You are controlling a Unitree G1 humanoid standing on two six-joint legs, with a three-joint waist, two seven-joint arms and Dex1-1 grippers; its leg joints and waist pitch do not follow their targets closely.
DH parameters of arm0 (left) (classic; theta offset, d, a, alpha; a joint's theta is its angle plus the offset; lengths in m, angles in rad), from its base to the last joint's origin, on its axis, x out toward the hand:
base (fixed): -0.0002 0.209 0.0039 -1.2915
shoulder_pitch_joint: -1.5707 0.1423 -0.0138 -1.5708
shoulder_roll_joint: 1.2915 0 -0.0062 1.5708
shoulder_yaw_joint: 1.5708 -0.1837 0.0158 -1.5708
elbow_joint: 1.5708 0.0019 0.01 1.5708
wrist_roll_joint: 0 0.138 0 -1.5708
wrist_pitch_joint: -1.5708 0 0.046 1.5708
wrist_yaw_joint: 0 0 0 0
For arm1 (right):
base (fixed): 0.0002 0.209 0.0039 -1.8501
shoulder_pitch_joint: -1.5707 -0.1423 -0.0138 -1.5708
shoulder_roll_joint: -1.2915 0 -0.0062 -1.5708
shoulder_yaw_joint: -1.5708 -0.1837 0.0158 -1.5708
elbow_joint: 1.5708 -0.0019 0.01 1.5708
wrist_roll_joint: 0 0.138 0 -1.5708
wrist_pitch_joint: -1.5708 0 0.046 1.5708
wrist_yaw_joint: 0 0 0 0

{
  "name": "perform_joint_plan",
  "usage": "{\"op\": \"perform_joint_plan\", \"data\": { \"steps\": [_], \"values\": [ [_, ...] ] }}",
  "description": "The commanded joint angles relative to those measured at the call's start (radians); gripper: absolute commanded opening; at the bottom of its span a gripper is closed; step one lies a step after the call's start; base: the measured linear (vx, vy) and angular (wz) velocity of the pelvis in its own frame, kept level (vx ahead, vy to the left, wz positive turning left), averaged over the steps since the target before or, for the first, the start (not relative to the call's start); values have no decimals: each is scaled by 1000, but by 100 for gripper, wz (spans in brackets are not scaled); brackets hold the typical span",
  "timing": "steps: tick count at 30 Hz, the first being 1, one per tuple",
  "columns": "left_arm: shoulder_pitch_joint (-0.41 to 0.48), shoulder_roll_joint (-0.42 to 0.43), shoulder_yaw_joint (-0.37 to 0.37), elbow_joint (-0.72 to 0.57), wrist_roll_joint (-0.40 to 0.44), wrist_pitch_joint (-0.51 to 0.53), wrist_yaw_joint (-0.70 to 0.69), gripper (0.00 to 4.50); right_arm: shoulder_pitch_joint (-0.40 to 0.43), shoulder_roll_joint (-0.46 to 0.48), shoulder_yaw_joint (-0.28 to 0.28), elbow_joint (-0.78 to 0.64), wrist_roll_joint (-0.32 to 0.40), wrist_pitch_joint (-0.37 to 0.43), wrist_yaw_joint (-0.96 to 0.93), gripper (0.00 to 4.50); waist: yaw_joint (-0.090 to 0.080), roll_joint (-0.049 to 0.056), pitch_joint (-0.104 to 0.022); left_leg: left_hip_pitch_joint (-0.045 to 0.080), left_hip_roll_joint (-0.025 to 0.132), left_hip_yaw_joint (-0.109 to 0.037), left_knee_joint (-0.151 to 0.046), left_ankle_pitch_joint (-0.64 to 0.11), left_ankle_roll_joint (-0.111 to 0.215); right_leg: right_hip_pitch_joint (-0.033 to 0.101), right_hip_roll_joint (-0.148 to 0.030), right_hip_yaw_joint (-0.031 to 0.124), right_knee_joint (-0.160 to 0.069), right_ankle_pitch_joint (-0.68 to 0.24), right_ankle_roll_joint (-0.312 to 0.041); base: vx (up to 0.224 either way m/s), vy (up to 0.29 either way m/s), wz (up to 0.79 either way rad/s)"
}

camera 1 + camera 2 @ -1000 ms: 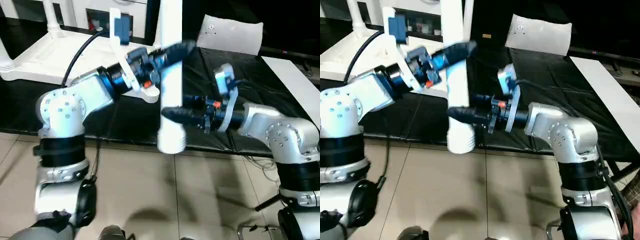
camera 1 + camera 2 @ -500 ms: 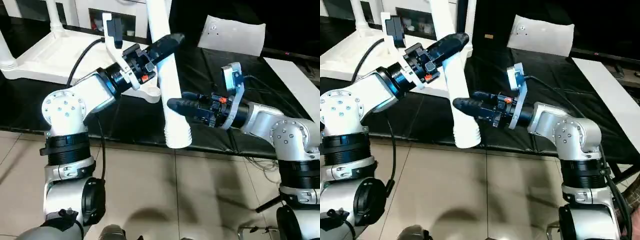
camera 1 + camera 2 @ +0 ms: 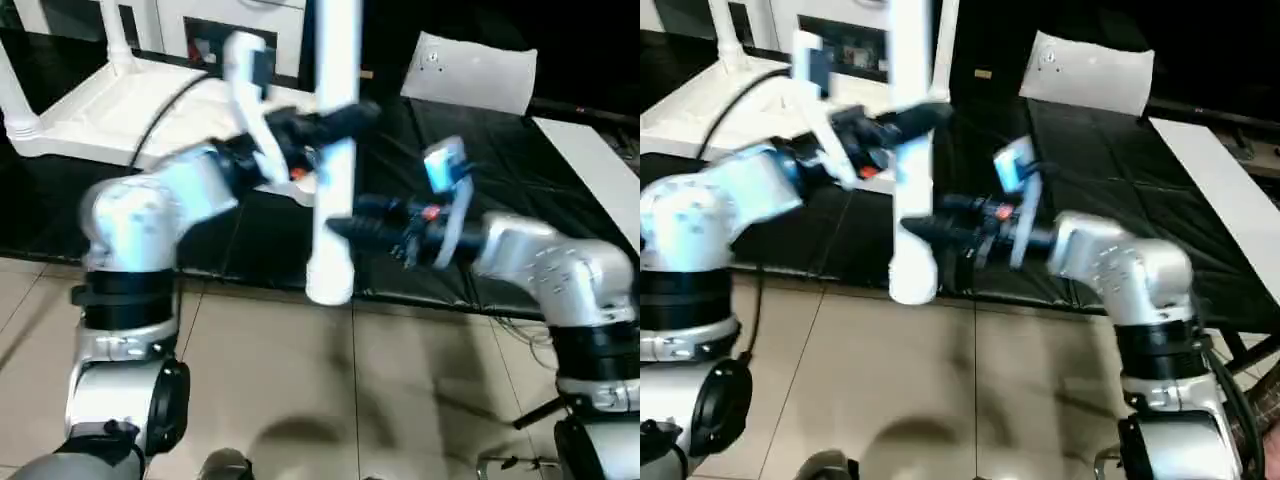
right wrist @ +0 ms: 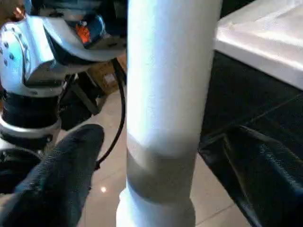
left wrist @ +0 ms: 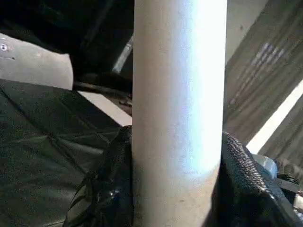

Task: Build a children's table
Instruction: Pick table leg

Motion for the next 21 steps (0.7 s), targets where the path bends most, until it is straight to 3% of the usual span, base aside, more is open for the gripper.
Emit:
{"op": "perform_joint_plan", "data": {
  "steps": [1,5,10,12,16,21],
  "values": [
    [-15,1,-20,-19,8,-14,-10,182,18,-26,19,-27,-28,-10,15,409,-3,8,-82,17,44,-9,-73,-155,-73,48,-80,60,-79,-214,-84,0,0,0],
    [-21,4,-38,-29,3,-10,-21,182,31,-19,56,-17,-60,-31,15,367,-4,8,-83,17,42,-8,-72,-155,-70,49,-81,60,-77,-210,-96,0,0,0],
    [-12,20,-77,-51,27,-21,-77,182,36,4,59,4,-70,-69,21,325,-4,9,-82,19,44,-7,-72,-169,-67,46,-82,60,-78,-223,-111,0,0,0],
    [-8,25,-92,-68,28,-17,-99,182,36,11,57,16,-61,-80,35,290,-5,6,-82,19,45,-8,-73,-173,-67,47,-82,59,-78,-224,-111,0,0,0],
    [-4,29,-105,-81,25,-17,-110,182,37,21,53,25,-51,-84,53,272,-4,6,-81,18,45,-7,-72,-167,-61,47,-82,60,-77,-224,-113,0,0,0],
    [-5,28,-115,-84,32,-31,-132,182,42,26,62,33,-50,-90,82,217,-4,6,-81,18,44,-7,-73,-167,-61,47,-82,60,-78,-232,-108,0,0,0]
  ]
}}
